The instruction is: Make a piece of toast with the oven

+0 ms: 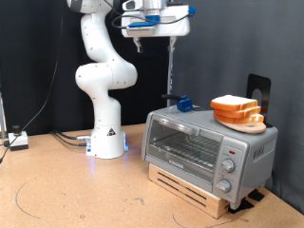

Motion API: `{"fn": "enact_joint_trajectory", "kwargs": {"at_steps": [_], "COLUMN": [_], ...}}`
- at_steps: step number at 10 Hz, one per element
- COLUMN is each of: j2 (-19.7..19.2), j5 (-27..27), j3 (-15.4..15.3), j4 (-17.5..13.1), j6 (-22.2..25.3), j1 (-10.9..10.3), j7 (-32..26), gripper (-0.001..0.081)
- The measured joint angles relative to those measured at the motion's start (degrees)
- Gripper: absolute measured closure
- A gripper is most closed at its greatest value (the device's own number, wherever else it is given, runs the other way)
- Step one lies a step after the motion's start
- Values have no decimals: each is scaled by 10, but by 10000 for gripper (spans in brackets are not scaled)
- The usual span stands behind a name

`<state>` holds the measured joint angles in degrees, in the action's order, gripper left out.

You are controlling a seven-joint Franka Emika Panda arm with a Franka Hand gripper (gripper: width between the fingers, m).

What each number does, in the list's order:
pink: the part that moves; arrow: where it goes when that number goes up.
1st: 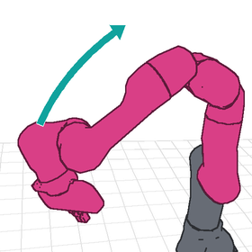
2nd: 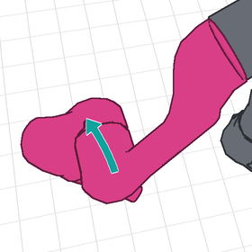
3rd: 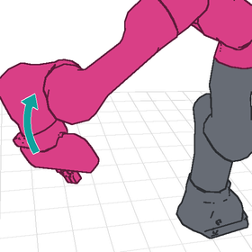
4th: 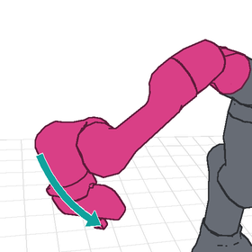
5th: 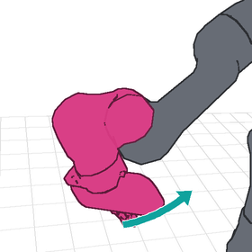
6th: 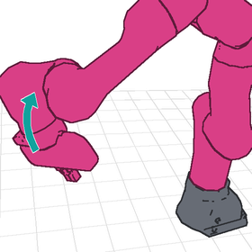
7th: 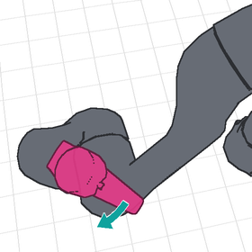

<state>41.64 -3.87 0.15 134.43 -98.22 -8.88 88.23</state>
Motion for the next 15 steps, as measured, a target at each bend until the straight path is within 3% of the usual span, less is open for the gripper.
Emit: {"fn": "enact_joint_trajectory", "kwargs": {"at_steps": [3, 4, 5, 7, 9, 10, 13, 15], "j2": [-23, -22, -20, -15, -16, -16, -18, -26], "j5": [40, 30, 8, -18, -9, -11, -47, -47], "j3": [2, 2, 9, 47, 74, 72, 103, 109], "j4": [20, 20, 22, 39, 69, 69, 70, 79], "j6": [-62, -58, -65, -106, -154, -152, -117, -116], "j1": [-21, -20, -25, -51, -71, -68, -86, -85], "j7": [-170, -153, -183, -325, -456, -431, -518, -530], "gripper": [-3, -3, -3, -3, -3, -3, -3, -3]}}
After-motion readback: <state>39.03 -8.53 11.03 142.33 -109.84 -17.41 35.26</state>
